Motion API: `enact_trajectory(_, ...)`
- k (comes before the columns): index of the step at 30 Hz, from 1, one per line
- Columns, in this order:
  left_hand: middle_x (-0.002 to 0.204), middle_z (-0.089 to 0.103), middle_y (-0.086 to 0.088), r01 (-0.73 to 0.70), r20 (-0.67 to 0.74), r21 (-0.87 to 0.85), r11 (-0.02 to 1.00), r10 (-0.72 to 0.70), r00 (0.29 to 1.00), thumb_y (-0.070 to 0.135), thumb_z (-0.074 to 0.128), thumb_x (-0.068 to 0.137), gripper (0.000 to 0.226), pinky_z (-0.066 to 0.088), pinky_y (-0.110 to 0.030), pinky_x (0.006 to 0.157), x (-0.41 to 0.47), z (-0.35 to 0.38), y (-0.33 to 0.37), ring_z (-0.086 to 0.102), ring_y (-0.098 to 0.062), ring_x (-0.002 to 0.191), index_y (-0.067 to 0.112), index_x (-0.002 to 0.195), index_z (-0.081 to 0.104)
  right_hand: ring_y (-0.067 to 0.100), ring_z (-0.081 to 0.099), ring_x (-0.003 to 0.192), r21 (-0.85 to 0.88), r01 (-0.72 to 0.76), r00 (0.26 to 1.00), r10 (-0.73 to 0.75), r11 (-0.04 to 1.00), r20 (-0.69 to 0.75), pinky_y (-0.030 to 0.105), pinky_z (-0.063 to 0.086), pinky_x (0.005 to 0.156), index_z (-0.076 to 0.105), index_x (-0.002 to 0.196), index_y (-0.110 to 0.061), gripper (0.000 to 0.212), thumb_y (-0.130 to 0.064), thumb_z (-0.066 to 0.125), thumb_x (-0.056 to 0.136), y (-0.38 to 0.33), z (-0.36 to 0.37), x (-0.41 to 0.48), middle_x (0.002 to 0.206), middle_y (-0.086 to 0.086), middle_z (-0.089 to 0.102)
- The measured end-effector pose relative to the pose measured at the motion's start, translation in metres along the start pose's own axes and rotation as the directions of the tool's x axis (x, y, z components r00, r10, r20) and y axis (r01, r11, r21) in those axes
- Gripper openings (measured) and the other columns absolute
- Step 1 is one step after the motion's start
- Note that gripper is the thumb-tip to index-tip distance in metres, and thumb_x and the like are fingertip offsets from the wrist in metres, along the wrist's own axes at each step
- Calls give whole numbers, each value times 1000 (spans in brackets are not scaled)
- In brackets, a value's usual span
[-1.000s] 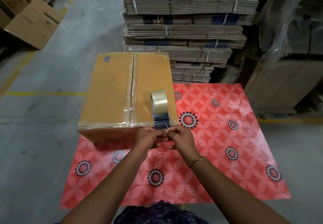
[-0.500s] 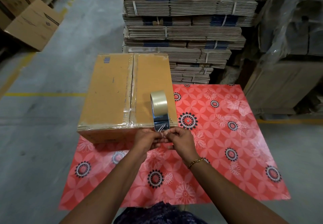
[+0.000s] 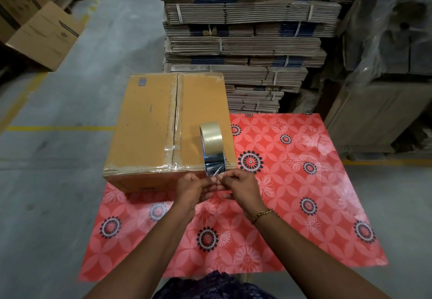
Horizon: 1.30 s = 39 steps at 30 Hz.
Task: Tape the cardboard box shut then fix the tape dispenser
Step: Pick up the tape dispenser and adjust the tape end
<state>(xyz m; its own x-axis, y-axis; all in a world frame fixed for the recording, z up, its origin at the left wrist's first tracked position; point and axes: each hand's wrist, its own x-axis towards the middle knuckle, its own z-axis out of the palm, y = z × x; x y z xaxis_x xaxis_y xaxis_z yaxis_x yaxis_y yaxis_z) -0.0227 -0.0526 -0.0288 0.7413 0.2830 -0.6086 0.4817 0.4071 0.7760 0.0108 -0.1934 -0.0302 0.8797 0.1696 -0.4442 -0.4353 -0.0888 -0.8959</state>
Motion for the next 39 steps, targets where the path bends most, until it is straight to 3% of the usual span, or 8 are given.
enact_trajectory(8,73,77,-13,-32,38,-64,997,35,999,-7,76,81,40,57,-23,49,-4,-5,3,75,-19,60,10,103,46,16,76,71,115,-124,988,112,986,104,25,59,61,73,98,4,14,-7,71,90,-3,-8,4,87,21,78)
enact_trajectory(13,86,76,-15,1,60,-52,999,2,998,-4,67,88,35,60,-25,55,-7,-9,4,76,-19,67,7,116,49,13,75,66,153,-183,979,165,971,123,19,59,56,70,102,9,18,-4,71,89,-5,-9,6,81,16,78)
enact_trajectory(17,105,79,-13,100,83,-9,995,-99,992,30,68,92,29,62,-33,64,-8,-11,0,78,-25,88,14,115,61,12,75,64,136,-189,978,174,973,118,19,59,55,69,105,10,22,-5,72,89,-6,-10,7,77,13,76)
enact_trajectory(20,103,80,-7,138,90,19,990,-140,986,50,70,86,40,62,-37,72,-10,-10,-7,76,-23,96,17,109,74,13,75,64,132,-197,976,182,971,122,23,60,58,70,105,8,19,-4,72,89,-5,-9,7,78,13,77)
enact_trajectory(22,101,80,-7,114,115,39,993,-117,986,44,76,84,39,63,-39,76,-12,-7,-9,77,-21,93,12,106,74,14,74,64,128,-198,976,183,972,121,25,60,61,71,102,5,16,-4,72,89,-3,-10,7,78,14,77)
enact_trajectory(25,88,79,-10,93,111,20,995,-95,989,23,77,85,20,62,-31,64,-11,-3,-8,76,-16,75,7,96,70,13,73,62,117,-185,977,169,976,132,22,60,58,73,96,3,9,-3,71,89,-6,-12,7,75,12,77)
enact_trajectory(30,80,78,-13,118,142,-22,993,-114,983,11,76,85,20,60,-25,61,-3,-4,-8,75,-13,65,-1,100,71,13,74,60,141,-199,971,176,970,163,16,57,52,69,105,13,22,-2,71,88,-12,-15,6,75,14,76)
enact_trajectory(39,107,76,-24,162,237,-37,986,-148,960,6,59,96,21,59,-37,86,2,-13,-9,78,-22,87,-3,112,70,16,77,70,130,-232,955,200,964,218,20,61,62,68,108,10,20,0,67,91,-11,-24,9,85,16,78)
